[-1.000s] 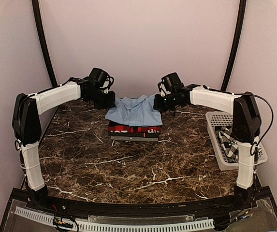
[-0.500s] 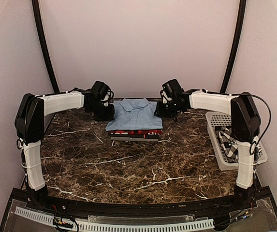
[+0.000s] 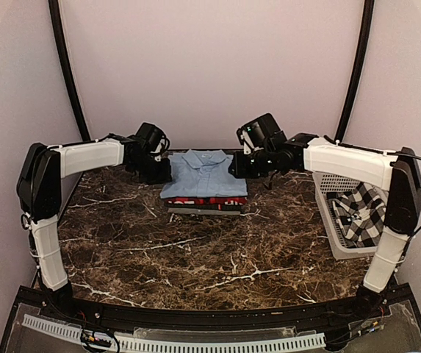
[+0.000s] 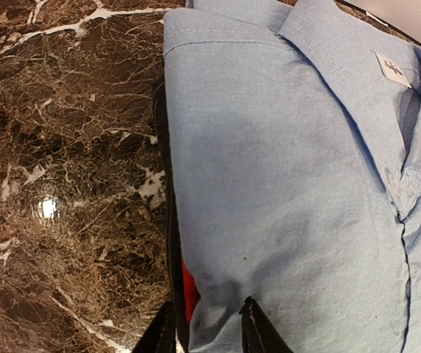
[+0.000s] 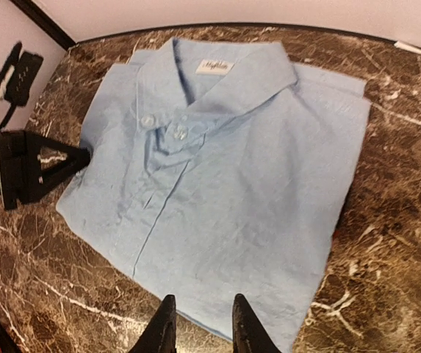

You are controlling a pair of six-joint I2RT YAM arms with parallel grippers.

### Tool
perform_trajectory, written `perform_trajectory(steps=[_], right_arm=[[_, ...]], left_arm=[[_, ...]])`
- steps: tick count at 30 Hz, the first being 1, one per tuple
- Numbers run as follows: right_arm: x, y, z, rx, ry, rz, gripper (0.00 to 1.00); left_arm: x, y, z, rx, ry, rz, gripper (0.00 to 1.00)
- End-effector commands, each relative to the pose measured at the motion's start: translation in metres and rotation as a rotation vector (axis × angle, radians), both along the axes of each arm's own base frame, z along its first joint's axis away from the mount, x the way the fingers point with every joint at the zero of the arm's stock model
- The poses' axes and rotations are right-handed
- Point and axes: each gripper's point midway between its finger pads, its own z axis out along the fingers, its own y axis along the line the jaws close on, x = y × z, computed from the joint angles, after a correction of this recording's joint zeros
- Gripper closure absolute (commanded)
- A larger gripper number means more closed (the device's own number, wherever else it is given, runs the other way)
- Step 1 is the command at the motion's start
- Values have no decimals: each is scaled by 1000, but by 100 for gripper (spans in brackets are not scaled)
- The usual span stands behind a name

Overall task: Fold and stack the long sleeve shirts
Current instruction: Place the square-folded shirt on the square-folded shirt, then smooth out the square-folded shirt.

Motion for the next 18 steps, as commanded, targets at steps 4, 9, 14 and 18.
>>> perform_trajectory(steps=[4, 9, 14, 18], right_arm=[[-23, 0, -64, -14, 118, -13, 79], [-33, -3, -84, -6, 156, -13, 79], [-33, -4, -78, 1, 146, -13, 78], [-34, -3, -68, 11, 129, -4, 76]], left_arm=[[-5, 12, 30, 0, -61, 35, 70], [-8, 17, 35, -6, -72, 46, 70], [-10, 24, 40, -14, -79, 66, 67], [-14, 35, 43, -30, -82, 93, 67]])
